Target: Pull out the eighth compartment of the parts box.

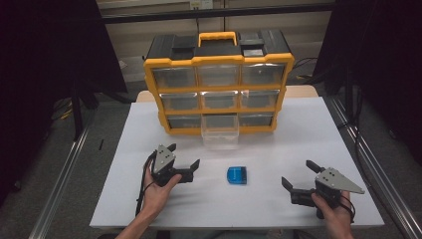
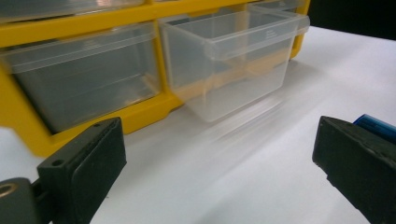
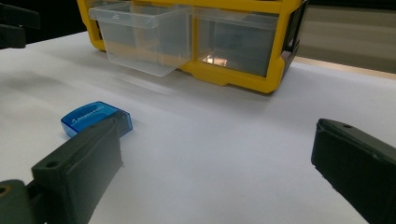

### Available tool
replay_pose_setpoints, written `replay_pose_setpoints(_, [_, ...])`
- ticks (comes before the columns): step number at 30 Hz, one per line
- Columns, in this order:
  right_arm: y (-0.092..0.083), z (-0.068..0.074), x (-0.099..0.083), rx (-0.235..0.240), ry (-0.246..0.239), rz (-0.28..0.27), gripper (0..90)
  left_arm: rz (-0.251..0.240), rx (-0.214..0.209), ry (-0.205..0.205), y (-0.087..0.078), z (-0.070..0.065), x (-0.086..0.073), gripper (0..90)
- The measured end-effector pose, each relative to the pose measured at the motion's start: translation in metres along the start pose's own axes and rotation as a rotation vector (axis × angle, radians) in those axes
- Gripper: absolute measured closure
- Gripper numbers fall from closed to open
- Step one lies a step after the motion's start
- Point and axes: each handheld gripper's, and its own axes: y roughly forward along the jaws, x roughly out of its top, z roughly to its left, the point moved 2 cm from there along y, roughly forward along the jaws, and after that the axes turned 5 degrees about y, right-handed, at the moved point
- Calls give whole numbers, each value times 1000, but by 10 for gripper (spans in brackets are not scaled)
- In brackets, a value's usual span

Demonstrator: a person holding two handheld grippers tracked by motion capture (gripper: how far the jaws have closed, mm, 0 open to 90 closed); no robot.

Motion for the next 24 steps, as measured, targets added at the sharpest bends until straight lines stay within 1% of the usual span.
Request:
replay_pose_setpoints(1, [0,0,0,-5,-2,0,16,-2,-4,-17,-2,0,1,28])
replay_pose_setpoints(2, [0,0,0,-5,0,1,16,-10,-9,-21,-5,1,1,28])
replay_pose_setpoints(4, [1,0,0,-5,1,2,16,-30,17,-16,-11,1,2,28])
replay_pose_setpoints(5, [1,0,0,-5,1,2,16,-47,20,-28,-14,1,1,28])
replay_pose_setpoints(6, [0,0,0,-5,1,2,16,-43,17,-38,-17,3,0,28])
replay_pose_setpoints(7, [0,0,0,-6,1,2,16,-36,14,-58,-19,4,-2,28])
replay_pose_setpoints(8, [0,0,0,-8,3,2,17,-35,2,-75,-22,5,-4,28])
replay_pose_setpoints(9, [0,0,0,-8,2,1,16,-33,7,-75,-24,6,-6,28])
replay_pose_setpoints(11, [1,0,1,-7,3,1,17,-38,15,-63,-29,8,-7,29])
replay_pose_setpoints(12, [1,0,1,-8,2,3,16,-43,12,-74,-31,10,-7,29])
replay_pose_setpoints(13, [1,0,1,-8,4,6,17,-42,11,-76,-33,13,-8,29])
replay_pose_setpoints(14, [2,1,1,-14,5,3,17,-38,18,-80,-36,15,-9,33])
replay_pose_setpoints(15, [2,1,1,-13,4,2,17,-42,26,-86,-39,17,-10,34])
replay_pose_setpoints(16, [1,1,1,-8,2,3,16,-41,35,-72,-42,19,-10,34])
replay_pose_setpoints(17, [0,1,1,-9,6,5,16,-46,56,-57,-46,21,-10,35])
replay_pose_setpoints(18, [0,1,1,-13,9,5,16,-55,81,-55,-50,23,-10,35])
replay_pose_setpoints(19, [0,0,1,-13,8,2,16,-64,91,-60,-53,26,-11,34])
replay_pose_setpoints(20, [0,0,0,-18,11,3,16,-68,105,-87,-57,28,-12,34])
replay_pose_setpoints(22, [0,-1,0,-17,14,4,16,-76,95,-121,-64,30,-16,33])
replay_pose_setpoints(23, [0,-1,0,-17,15,3,16,-65,82,-105,-68,31,-17,32])
replay_pose_setpoints(24, [0,-1,0,-17,14,2,16,-61,91,-100,-71,32,-18,32])
